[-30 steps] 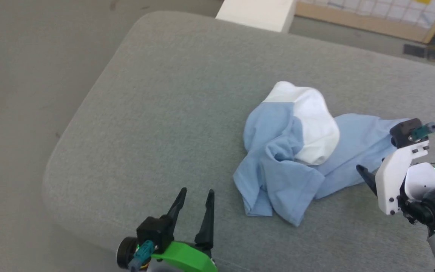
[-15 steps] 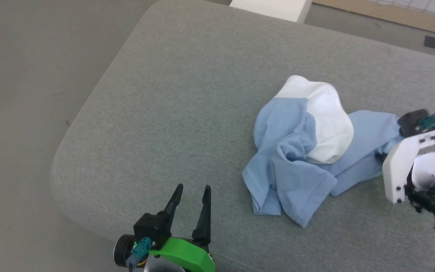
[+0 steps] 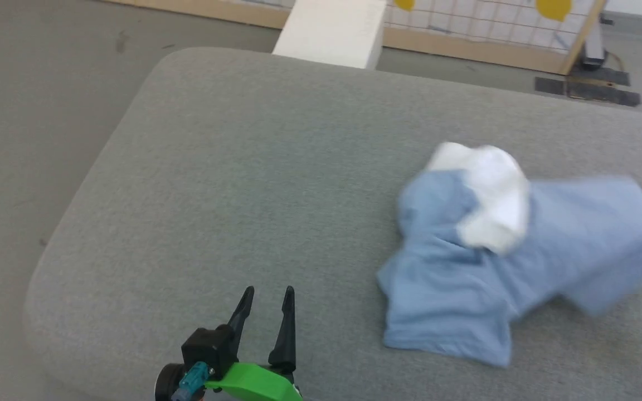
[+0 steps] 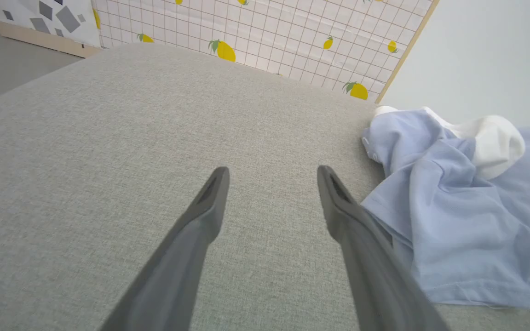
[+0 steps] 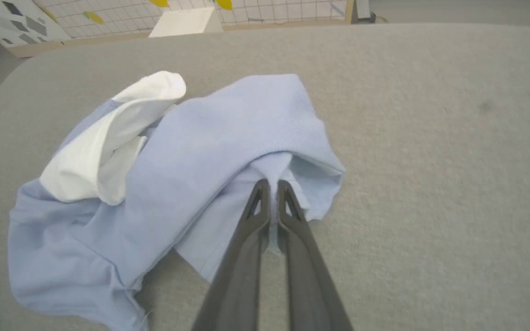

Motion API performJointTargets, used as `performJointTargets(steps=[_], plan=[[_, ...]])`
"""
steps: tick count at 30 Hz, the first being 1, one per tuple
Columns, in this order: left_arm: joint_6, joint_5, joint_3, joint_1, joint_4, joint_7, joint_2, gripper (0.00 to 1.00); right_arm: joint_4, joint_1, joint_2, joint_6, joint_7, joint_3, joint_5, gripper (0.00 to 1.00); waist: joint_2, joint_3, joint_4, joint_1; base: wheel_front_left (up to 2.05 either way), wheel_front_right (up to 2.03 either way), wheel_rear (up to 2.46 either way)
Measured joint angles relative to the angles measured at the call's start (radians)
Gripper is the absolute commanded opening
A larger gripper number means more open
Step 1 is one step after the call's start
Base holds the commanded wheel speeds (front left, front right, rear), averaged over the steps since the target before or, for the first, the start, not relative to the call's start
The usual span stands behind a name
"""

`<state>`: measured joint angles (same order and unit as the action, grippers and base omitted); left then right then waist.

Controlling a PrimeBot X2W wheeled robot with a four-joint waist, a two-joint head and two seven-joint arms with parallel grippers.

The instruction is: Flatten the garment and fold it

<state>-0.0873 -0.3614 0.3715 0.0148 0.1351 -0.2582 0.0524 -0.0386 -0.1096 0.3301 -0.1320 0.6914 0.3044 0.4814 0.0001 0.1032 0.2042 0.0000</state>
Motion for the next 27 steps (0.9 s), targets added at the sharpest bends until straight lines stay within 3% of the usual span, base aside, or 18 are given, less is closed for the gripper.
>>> performJointTargets(steps=[3, 7, 8, 9, 16, 22, 27], plan=[[0.007, 0.001, 0.0, 0.0, 0.0, 0.0, 0.0, 1.0, -0.054, 0.154, -0.06, 0.0, 0.016, 0.12, -0.033, 0.0, 0.0, 0.0, -0.019, 0.0, 0.0, 0.0, 0.0], [0.008, 0.002, 0.001, 0.0, 0.007, 0.0, 0.0, 1.0, -0.063, 0.269, -0.125, 0.0, -0.015, 0.192, -0.098, 0.02, 0.0, 0.012, -0.022, 0.0, 0.0, 0.0, 0.0], [0.009, 0.002, 0.002, 0.0, 0.01, 0.0, 0.0, 1.0, -0.061, 0.271, -0.148, 0.0, -0.029, 0.194, -0.109, 0.24, 0.0, 0.012, -0.023, 0.0, 0.0, 0.0, 0.0], [0.009, 0.002, 0.002, -0.001, 0.012, 0.0, 0.0, 1.0, -0.058, 0.271, -0.163, 0.0, -0.043, 0.189, -0.121, 1.0, 0.0, 0.012, -0.024, 0.0, 0.0, 0.0, 0.0], [0.013, 0.002, 0.001, -0.001, 0.017, 0.0, 0.001, 1.0, -0.072, 0.224, -0.188, 0.0, -0.106, 0.113, -0.144, 1.0, 0.0, 0.004, -0.032, 0.0, 0.0, 0.0, 0.0], [0.013, 0.002, -0.002, -0.001, 0.013, 0.0, 0.001, 1.0, -0.221, 0.153, -0.166, 0.0, -0.021, 0.07, -0.083, 1.0, -0.0001, 0.008, -0.039, 0.0, 0.0, 0.0, 0.0], [0.013, 0.001, 0.002, -0.001, 0.012, 0.0, 0.001, 1.0, -0.211, 0.097, -0.133, 0.0, 0.077, -0.002, -0.088, 1.0, 0.0, 0.02, -0.039, 0.0, 0.0, 0.0, 0.0]])
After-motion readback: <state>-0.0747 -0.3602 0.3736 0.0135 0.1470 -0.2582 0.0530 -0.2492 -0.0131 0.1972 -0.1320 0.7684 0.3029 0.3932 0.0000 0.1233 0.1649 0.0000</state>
